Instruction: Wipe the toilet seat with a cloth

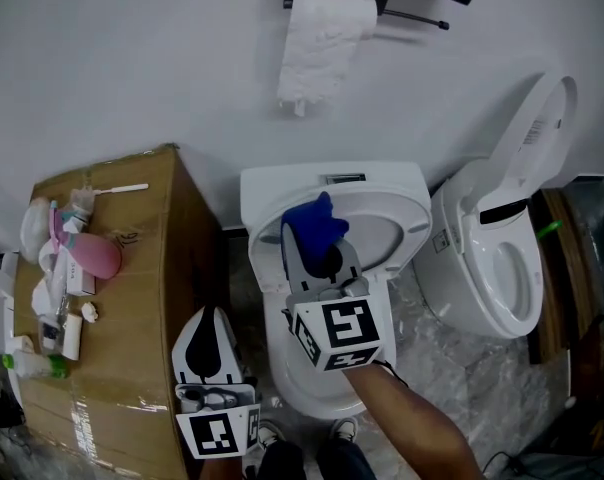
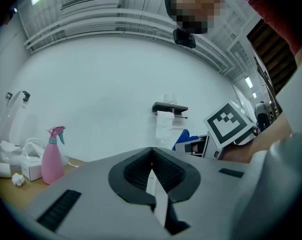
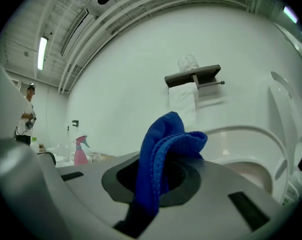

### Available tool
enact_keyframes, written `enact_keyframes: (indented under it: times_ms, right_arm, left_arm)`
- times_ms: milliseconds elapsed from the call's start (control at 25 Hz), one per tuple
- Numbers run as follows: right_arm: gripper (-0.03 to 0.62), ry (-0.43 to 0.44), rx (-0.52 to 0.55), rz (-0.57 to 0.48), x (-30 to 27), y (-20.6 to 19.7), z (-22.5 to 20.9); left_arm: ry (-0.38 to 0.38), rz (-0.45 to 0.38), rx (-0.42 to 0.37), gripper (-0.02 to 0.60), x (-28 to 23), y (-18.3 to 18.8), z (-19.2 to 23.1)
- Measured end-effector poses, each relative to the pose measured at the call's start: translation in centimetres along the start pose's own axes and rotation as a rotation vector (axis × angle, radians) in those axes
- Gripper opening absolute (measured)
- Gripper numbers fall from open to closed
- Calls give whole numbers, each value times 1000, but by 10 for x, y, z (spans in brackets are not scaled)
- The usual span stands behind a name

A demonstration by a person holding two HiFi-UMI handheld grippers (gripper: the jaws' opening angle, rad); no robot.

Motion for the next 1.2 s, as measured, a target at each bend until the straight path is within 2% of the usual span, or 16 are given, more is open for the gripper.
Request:
enact_keyframes:
  times_ms: [200,560,840,1080,1200]
  right_arm:
    - [61,-35,-34,-32,12,7,-42]
    - [61,-68,-27,-65,39,12,-109]
    - [61,-91,-97,-72,61,6,-162]
    - [61,-106,-75,-54,74,-7,-194]
    - [61,-110,-30,-52,79,-15,-204]
  left_arm:
    - [-19,8,-2,15,-11,-3,-24]
    - [-66,18,8,15,-33,-13,-79]
    - [-92,24,4,15,-48,-20,-118]
    - [-107,36,-3,15,-57,-29,-144]
    - [-110,42,-5,15,-60,-35,-155]
Point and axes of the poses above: the fingertips, and each gripper's own axes: x backward along the fingers, z to its left, y out of its top, the point moved 8 cm from there along x, backward along the fingers, and after that the axes turned 3 degrees about -y, right-handed, at the moved point
